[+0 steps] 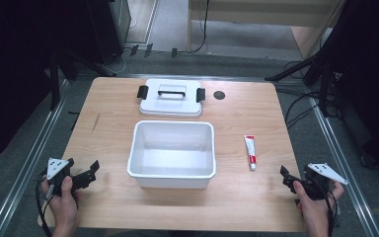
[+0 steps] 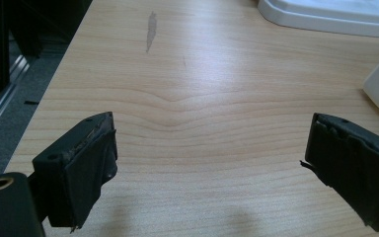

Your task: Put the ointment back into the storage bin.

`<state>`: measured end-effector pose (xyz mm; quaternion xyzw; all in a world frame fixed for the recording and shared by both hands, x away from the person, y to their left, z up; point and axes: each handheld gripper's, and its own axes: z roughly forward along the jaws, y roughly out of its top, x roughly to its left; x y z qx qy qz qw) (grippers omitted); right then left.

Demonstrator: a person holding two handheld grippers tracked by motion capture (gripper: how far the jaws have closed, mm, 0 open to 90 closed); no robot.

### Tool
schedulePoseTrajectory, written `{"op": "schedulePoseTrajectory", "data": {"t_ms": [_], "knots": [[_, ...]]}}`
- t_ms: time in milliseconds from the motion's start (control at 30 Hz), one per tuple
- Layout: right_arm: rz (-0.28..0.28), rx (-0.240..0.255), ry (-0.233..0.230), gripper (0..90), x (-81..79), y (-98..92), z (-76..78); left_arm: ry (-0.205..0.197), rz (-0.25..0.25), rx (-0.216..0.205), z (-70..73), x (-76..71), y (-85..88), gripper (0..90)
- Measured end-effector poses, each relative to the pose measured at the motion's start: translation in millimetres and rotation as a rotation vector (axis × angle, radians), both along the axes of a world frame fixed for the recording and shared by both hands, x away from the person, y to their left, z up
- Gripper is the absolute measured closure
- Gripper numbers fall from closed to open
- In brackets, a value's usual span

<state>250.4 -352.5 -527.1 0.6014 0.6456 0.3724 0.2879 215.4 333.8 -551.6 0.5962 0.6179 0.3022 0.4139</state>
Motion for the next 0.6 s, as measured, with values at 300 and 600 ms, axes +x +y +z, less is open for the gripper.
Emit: {"op": "schedulePoseTrajectory", "data": {"t_ms": [300, 600], "knots": [[0.092, -0.045, 0.111, 13.6, 13.6, 16.8, 21.8, -0.004, -0.003, -0.008, -0.1, -0.8, 0.3, 6.2], [0.164, -0.105, 0.292, 13.7, 38.0, 32.6, 39.7, -0.005, 0.002, -0.009, -0.2, -0.9, 0.5, 6.2]]}}
